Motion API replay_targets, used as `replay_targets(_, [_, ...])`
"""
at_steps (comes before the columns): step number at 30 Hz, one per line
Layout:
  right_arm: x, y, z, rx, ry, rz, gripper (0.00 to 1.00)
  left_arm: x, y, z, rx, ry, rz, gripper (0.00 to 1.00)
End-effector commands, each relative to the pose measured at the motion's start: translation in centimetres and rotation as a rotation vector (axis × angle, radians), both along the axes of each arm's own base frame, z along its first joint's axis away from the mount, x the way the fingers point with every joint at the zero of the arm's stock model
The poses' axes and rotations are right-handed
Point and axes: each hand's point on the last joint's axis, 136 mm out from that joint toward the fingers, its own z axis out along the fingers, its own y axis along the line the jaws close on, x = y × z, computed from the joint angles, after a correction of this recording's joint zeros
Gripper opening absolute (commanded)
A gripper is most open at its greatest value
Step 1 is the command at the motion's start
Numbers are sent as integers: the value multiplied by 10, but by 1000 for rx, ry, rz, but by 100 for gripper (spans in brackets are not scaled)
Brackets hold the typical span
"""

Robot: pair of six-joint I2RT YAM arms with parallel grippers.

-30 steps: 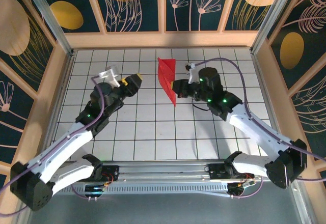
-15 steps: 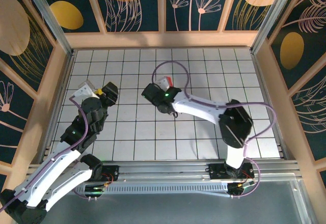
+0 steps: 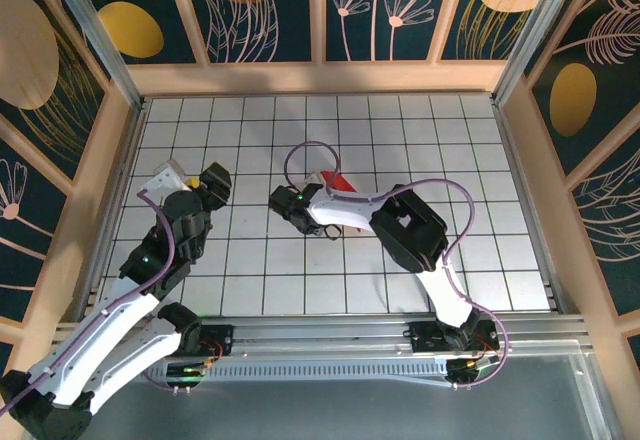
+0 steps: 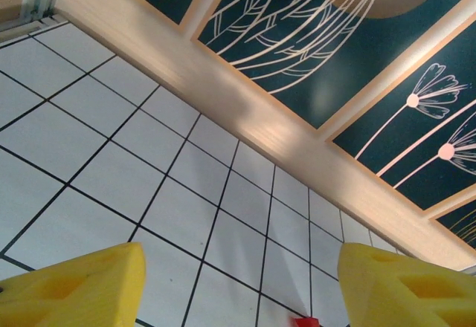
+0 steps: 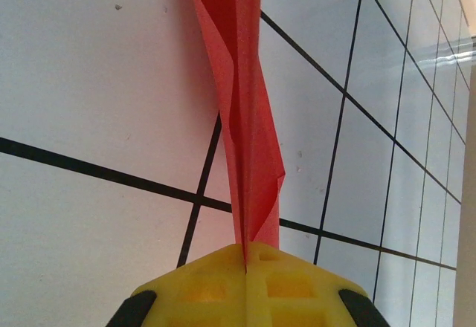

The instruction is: Fold a paper plane with a square sheet of paper (fold left side to right side)

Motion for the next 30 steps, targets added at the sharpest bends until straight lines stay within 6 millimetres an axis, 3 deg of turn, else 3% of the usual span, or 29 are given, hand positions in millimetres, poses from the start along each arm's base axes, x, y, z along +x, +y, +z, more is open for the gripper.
replay_targets(1, [1,1,-3,6,-21,-24,0,2,0,-8,7,21,8,69])
replay_targets(16, [-12,12,-35,56,96,-10,2,6,-7,-8,-4,22,-9,70])
replay_targets(22, [-16,17,-36,107,128,-12,16,8,-10,-7,-4,25,-19,70])
replay_targets(30, [-19,28,-18,245,146,-27,40,10,-14,-8,-3,32,-36,71])
